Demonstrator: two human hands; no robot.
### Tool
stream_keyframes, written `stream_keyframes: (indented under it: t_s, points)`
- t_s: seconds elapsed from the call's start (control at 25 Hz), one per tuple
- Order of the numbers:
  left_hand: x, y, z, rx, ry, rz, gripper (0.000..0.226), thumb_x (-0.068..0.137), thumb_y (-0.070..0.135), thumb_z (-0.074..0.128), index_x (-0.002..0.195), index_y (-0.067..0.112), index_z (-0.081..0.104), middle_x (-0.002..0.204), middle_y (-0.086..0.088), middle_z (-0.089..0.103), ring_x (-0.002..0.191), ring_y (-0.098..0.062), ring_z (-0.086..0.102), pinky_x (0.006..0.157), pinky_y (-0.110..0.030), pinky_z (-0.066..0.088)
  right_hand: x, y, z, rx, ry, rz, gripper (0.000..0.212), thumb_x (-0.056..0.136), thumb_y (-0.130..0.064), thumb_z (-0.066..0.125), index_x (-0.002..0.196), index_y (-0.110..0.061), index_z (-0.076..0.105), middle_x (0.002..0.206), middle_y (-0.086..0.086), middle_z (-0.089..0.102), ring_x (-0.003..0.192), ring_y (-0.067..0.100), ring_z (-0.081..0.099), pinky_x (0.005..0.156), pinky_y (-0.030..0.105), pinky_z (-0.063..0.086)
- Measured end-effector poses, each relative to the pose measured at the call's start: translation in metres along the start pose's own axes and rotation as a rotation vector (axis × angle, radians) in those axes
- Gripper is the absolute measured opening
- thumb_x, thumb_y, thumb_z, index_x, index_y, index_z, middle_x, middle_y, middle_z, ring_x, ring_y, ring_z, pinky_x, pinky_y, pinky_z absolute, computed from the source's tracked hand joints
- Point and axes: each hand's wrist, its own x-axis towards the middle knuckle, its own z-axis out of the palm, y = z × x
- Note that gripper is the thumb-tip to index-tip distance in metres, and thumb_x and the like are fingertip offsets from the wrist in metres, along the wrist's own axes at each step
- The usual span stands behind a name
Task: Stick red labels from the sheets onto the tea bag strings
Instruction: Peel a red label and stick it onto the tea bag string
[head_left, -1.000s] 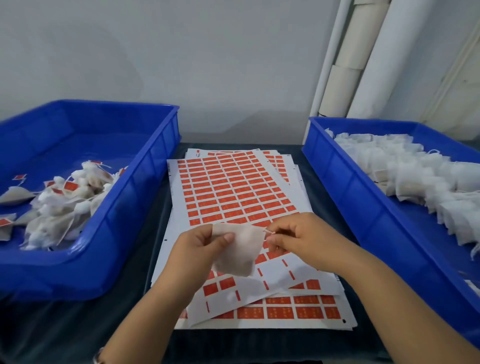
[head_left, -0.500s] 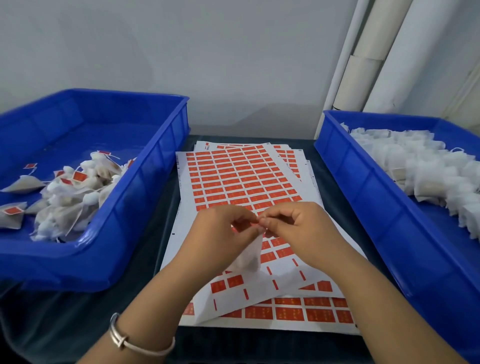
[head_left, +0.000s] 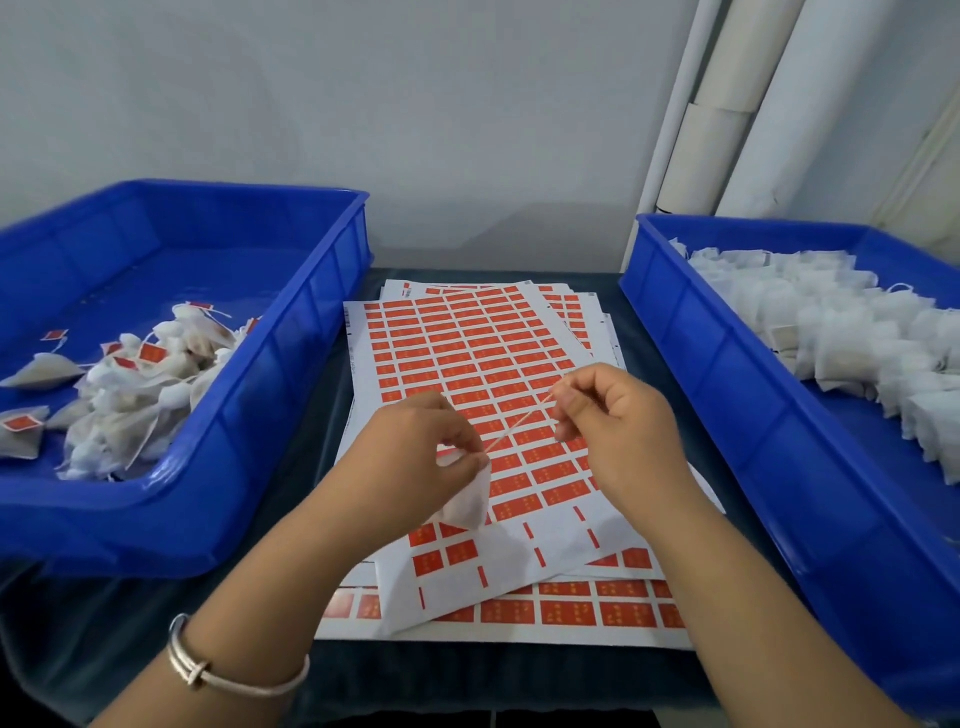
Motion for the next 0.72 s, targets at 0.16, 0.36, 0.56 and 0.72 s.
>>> stream_keyframes:
  t_s: [0.16, 0.36, 0.56, 0.72]
  points:
    - [0.006, 0.002, 0.005, -0.161, -0.1, -0.114, 0.018, 0.088, 0.029, 0.062, 0.074, 0.039, 0.055, 0.08, 0.024, 0.055, 0.073, 0.001, 0.056, 0.053, -0.006, 0.037, 0.008, 0.006, 0.012, 0.436, -0.019, 0.325, 0.016, 0.096, -0.026, 0.052, 0.085, -0.025, 0.064, 0.067, -0.007, 0.067, 0.059, 0.011, 0.064, 0.062, 0.023, 0.053]
    - [0.006, 0.0, 0.022, -0.536, 0.047, -0.333, 0.01, 0.089, 0.026, 0.061, 0.079, 0.03, 0.062, 0.081, 0.016, 0.062, 0.077, -0.009, 0.061, 0.056, -0.013, 0.044, -0.009, 0.026, 0.02, 0.297, 0.024, 0.271, 0.015, 0.094, -0.023, 0.054, 0.101, -0.036, 0.056, 0.101, -0.015, 0.065, 0.087, 0.009, 0.068, 0.065, 0.017, 0.054]
    - [0.002, 0.014, 0.035, -0.907, 0.12, -0.449, 0.018, 0.088, 0.018, 0.062, 0.073, 0.024, 0.069, 0.077, 0.004, 0.07, 0.083, -0.02, 0.066, 0.077, -0.031, 0.056, -0.033, 0.027, 0.055, -0.055, -0.292, 0.175, 0.021, 0.088, -0.042, 0.06, 0.105, -0.044, 0.047, 0.088, -0.034, 0.046, 0.076, -0.011, 0.047, 0.06, 0.003, 0.034]
    - [0.004, 0.013, 0.036, -1.095, 0.19, -0.572, 0.014, 0.089, 0.027, 0.061, 0.079, 0.024, 0.07, 0.082, 0.005, 0.072, 0.086, -0.019, 0.068, 0.073, -0.031, 0.056, -0.03, 0.027, 0.051, -0.019, -0.213, 0.221, 0.012, 0.092, -0.042, 0.051, 0.085, -0.035, 0.058, 0.078, -0.026, 0.057, 0.072, -0.005, 0.056, 0.058, 0.004, 0.036]
